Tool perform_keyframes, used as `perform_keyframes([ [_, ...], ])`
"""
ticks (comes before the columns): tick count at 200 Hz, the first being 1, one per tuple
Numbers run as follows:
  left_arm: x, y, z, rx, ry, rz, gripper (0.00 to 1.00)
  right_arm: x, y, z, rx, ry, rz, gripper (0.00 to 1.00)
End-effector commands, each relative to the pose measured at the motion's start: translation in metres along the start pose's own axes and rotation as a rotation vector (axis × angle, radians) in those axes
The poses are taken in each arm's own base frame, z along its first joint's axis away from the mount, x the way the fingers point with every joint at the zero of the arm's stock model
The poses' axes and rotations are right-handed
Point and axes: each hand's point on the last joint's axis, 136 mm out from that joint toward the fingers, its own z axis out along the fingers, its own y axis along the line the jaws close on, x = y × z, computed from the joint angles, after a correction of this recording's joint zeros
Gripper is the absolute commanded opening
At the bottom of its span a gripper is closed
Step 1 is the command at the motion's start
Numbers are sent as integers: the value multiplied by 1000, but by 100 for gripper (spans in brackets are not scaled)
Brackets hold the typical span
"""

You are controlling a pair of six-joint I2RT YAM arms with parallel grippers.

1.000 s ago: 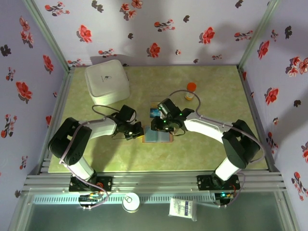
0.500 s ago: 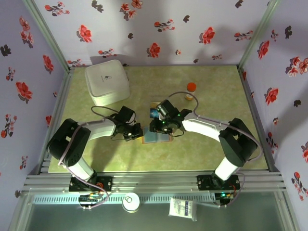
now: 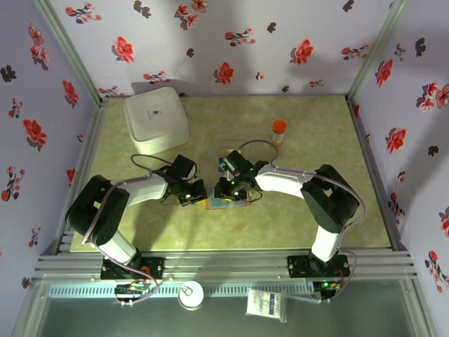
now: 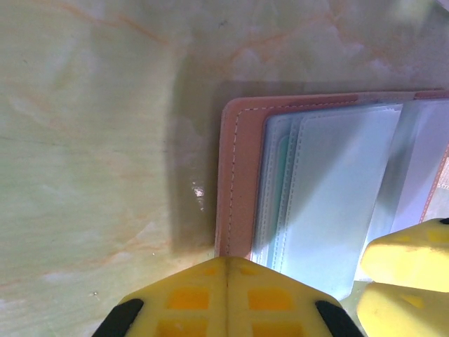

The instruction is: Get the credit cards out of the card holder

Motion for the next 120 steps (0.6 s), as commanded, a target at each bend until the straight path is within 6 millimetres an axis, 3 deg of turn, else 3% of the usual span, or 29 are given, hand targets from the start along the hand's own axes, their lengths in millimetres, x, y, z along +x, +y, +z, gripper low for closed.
perform_keyframes([
  [1, 3, 8, -3, -28, 1, 16, 0, -1, 9, 0, 3, 16, -5, 32],
  [120, 2, 16, 0, -60, 3, 20, 0, -4, -20, 6, 106, 32, -12, 27],
])
